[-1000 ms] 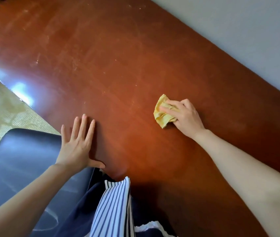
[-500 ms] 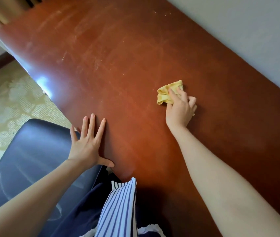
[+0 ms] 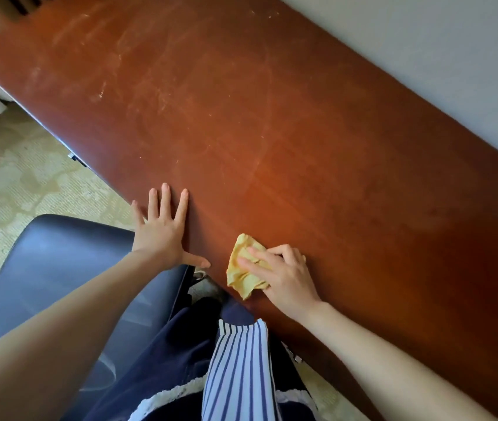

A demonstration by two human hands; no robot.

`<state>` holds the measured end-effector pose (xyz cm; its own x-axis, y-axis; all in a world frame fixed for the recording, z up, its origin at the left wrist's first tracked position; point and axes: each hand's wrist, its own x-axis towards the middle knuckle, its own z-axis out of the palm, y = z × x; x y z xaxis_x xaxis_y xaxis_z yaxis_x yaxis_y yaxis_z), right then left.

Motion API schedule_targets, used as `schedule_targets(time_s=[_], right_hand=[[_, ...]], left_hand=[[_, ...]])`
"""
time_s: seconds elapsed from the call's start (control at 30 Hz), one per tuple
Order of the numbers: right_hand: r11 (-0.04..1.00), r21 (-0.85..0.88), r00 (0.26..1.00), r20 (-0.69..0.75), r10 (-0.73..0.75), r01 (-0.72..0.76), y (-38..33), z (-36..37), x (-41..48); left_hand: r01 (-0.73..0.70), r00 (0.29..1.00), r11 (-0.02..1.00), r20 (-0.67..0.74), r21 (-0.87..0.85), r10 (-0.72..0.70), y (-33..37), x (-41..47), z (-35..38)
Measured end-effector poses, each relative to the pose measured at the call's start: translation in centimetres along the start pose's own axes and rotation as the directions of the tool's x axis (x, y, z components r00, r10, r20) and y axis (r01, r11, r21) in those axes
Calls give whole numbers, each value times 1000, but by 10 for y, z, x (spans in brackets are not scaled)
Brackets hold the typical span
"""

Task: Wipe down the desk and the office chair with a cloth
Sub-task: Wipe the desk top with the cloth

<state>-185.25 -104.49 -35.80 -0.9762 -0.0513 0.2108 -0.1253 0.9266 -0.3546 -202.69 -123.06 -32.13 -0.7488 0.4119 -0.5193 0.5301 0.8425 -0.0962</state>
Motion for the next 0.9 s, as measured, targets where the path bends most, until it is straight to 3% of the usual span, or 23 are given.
schedule_targets(time_s=[0.2, 0.27, 0.47, 0.6, 0.77, 0.9], right_hand=[[966, -6, 956, 142, -256, 260, 21, -19, -21], [961, -41, 951, 161, -264, 274, 37, -28, -12], [993, -119, 998, 67, -10, 17, 97, -54, 36], [964, -153, 974, 28, 223, -217, 130, -61, 87], [805, -65, 806, -122, 580, -589, 152, -46, 157], [644, -10, 627, -235, 742, -765, 150, -29, 205]], left_hand=[[-29, 999, 1000, -14, 4, 29, 3, 1, 6], [-32, 999, 999, -20, -8, 32, 3, 1, 7], [-41, 999, 999, -33, -3, 41, 2, -2, 7], [-32, 999, 999, -40, 18, 33, 3, -2, 7], [-27, 999, 999, -46, 31, 29, 4, -4, 10], [-9, 999, 999, -39, 36, 10, 5, -2, 11]])
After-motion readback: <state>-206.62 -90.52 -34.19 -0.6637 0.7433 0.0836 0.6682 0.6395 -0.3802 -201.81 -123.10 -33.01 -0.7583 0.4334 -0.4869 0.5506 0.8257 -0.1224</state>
